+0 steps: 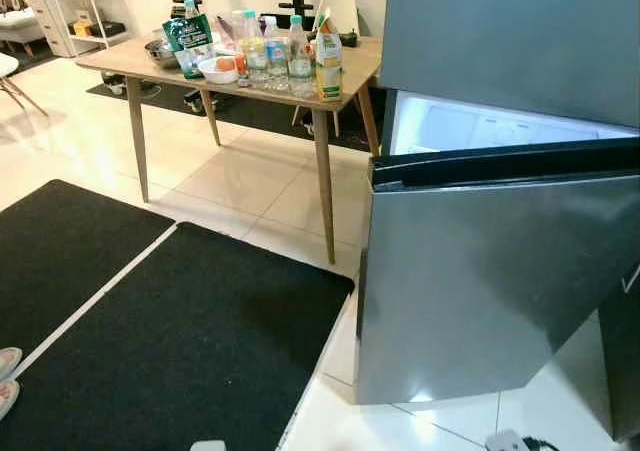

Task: Restocking fridge

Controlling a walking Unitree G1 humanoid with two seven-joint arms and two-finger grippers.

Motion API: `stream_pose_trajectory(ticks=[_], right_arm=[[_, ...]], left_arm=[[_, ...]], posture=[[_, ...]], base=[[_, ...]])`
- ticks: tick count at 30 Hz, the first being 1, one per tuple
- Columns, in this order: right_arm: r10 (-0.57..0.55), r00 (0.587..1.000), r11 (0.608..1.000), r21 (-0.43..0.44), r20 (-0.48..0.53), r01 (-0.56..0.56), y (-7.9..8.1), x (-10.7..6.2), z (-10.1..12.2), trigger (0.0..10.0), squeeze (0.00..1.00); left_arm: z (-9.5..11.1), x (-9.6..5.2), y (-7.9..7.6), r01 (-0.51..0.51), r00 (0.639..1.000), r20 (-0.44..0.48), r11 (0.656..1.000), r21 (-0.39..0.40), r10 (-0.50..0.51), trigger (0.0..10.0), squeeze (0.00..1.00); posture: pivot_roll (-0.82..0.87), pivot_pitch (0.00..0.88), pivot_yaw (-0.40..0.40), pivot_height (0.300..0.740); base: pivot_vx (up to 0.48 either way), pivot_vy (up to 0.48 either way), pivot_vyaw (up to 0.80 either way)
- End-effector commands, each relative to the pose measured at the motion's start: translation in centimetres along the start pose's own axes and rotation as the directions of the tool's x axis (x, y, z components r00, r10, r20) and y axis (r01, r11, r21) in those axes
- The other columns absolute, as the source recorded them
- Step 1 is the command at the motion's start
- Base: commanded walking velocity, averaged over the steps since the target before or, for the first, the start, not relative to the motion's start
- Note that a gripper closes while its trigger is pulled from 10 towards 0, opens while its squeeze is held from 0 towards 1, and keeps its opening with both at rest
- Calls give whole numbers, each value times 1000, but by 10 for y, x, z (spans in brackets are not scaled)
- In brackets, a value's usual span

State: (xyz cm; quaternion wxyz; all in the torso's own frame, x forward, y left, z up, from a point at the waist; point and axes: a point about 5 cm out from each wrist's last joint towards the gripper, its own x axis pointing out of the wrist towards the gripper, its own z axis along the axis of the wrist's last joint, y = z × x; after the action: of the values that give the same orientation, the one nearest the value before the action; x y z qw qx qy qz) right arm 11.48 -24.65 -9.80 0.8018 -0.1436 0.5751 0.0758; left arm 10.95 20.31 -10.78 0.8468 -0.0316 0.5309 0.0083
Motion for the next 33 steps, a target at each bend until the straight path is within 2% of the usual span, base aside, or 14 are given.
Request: stream_pose_trajectory(ticks=[1,7,33], right_arm=[[-9,1000,1000,10,0,9,0,0,0,10000,0],[-22,1000,1000,17,8,22,-1,0,2,10000,0],[-19,1000,1000,12,-4,19,3,1,-2,10000,0]], left_arm=[[-5,-1,1,3,1000,-25,1000,6,-3,10000,0],[-7,-1,2,-2,999,-37,1000,9,3,10000,0],[-10,-2,2,0,998,-55,1000,28,2,10000,0]], posture=[[-77,23,11,740],[-77,23,10,740],[-75,21,10,740]], base=[[0,0,0],[171,0,0],[317,0,0]])
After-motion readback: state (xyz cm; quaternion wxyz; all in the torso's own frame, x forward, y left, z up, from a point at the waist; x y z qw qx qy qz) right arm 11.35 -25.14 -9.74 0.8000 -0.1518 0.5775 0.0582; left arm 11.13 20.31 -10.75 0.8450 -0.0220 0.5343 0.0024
